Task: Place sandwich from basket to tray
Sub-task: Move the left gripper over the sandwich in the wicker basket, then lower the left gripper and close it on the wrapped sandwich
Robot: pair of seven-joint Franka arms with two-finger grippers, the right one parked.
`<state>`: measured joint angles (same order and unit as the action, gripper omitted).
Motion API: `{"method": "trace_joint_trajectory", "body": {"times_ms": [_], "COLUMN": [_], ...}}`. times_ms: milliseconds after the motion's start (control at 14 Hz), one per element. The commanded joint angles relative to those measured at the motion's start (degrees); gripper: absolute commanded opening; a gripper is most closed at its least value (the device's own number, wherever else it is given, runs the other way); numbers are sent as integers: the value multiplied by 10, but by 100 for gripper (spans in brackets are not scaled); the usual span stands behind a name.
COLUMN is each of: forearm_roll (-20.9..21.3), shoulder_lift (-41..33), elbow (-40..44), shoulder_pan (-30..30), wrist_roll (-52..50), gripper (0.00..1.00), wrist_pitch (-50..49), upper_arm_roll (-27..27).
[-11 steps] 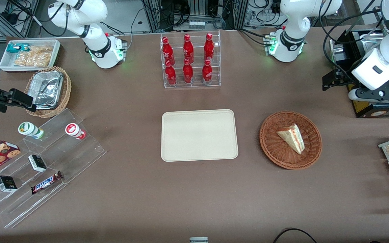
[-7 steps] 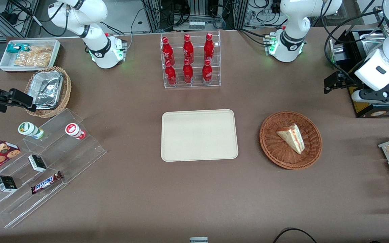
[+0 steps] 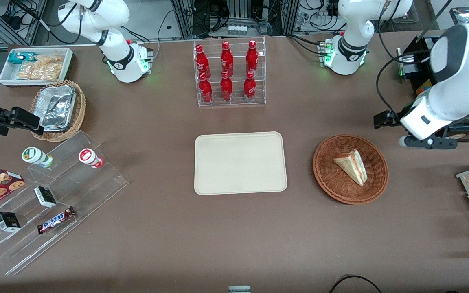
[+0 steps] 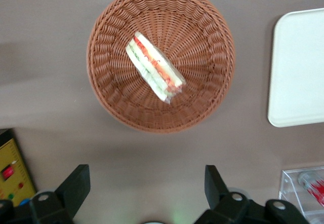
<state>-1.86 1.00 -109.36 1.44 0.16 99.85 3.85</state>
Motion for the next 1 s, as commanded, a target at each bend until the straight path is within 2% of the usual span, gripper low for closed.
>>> {"method": "trace_joint_trajectory", "body": {"times_ms": [0,286,429,786,929], "forearm_roll": [-3,-3,-4,-3,-3], "shoulder_lift": [-14,-8,8,34,48], "elbow": [-87,-200,-205,-217,-228], "shoulder_pan": [9,10,13,29,29], "wrist_roll": [1,-38,-131,-455,-507], "gripper": [100,100,100,100,100], "wrist_pitch": [95,276,296,369,401], "upper_arm_roll": [-7,-7,-7,-5,-5]}}
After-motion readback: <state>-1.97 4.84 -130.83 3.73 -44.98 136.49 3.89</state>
